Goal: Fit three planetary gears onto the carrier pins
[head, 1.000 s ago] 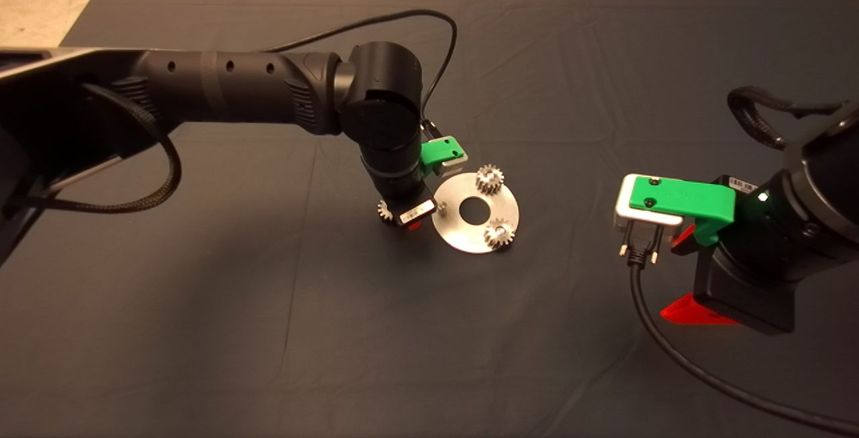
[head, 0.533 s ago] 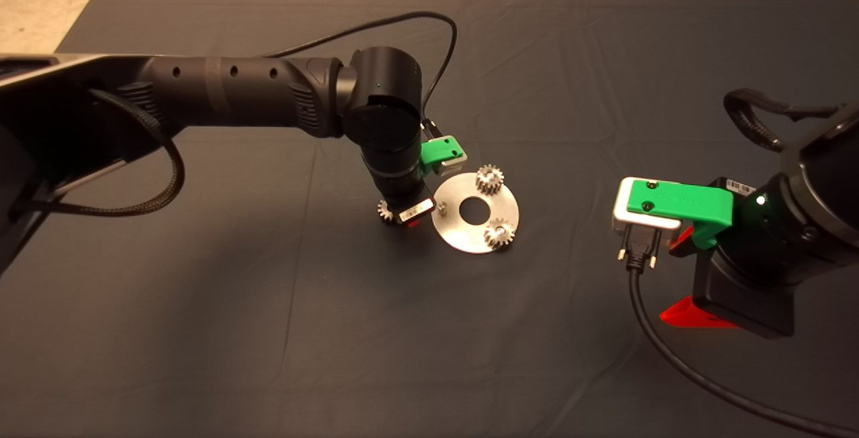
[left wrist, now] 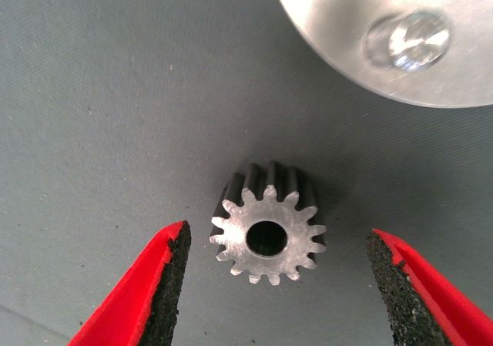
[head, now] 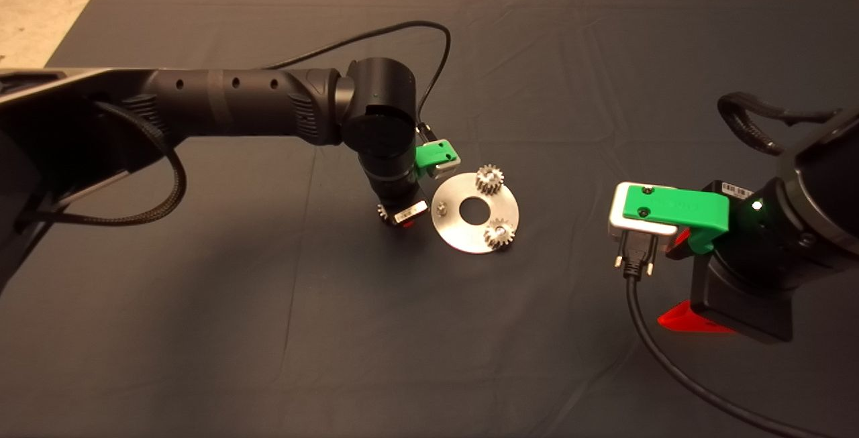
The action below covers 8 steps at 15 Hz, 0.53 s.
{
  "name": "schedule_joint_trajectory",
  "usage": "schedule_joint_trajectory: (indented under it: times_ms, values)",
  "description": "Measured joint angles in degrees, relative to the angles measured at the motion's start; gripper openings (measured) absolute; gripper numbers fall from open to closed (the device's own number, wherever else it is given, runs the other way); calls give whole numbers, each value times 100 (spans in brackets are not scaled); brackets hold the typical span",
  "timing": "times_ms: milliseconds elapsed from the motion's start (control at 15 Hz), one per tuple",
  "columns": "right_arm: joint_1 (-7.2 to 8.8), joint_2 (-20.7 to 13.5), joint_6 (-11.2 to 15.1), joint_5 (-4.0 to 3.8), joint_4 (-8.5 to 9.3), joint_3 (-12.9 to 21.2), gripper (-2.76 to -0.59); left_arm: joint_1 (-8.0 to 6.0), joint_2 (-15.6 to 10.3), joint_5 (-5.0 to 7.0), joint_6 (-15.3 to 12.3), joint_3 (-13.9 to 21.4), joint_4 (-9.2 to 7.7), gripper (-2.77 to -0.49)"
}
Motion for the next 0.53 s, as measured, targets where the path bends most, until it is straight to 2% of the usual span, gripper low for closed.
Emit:
schedule_joint_trajectory:
  times_ms: [533]
  values:
    - [-2,27,0,-2,0,18,-160,99,-96,-2,80,-142,116,-164]
